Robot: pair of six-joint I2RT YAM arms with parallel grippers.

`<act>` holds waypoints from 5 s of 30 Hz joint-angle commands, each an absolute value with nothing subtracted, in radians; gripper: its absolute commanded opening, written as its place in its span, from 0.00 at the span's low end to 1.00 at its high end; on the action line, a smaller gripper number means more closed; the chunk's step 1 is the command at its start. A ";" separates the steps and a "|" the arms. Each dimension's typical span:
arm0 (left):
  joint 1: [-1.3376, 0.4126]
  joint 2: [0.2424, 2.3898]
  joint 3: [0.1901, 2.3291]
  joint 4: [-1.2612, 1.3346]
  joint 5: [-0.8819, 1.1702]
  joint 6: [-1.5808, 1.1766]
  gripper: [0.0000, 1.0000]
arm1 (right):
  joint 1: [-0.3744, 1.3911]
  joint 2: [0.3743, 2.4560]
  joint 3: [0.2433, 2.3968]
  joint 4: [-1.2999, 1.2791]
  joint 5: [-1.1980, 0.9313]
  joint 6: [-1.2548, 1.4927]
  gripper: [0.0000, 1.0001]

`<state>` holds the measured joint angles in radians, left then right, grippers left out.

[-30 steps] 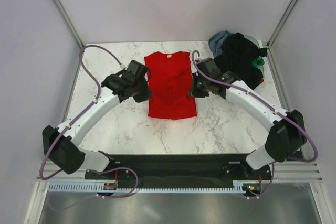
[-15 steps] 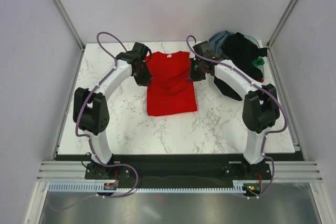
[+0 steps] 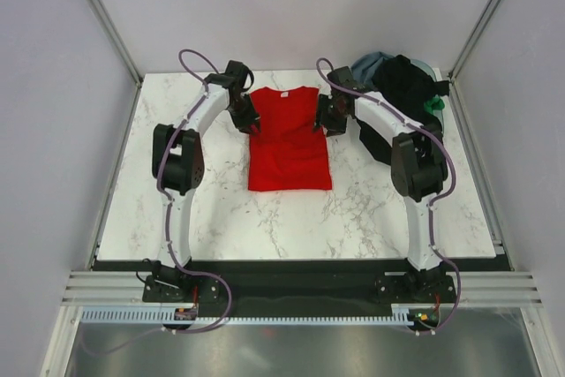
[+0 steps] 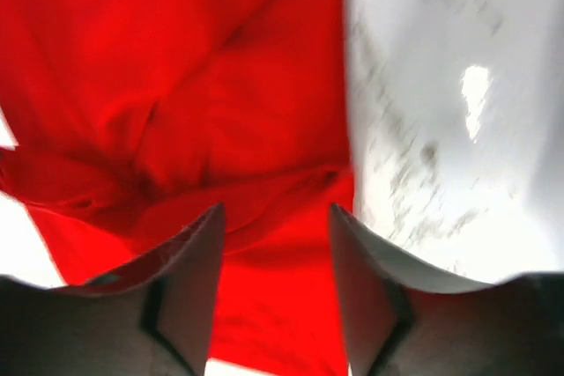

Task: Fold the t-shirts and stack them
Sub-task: Fold the tshirt

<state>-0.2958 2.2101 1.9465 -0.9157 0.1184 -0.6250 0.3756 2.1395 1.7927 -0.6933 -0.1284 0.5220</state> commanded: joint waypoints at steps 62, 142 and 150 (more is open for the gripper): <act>-0.365 1.631 0.873 -0.314 0.199 -0.770 0.02 | 0.339 1.764 0.956 -0.319 -0.410 0.574 0.00; -0.199 1.558 1.158 -0.561 0.254 -0.601 0.64 | 0.333 1.915 1.652 -0.692 -0.270 0.503 0.70; -0.242 1.445 0.710 0.081 0.491 -0.660 0.70 | 0.374 1.603 1.270 -0.584 -0.304 0.519 0.69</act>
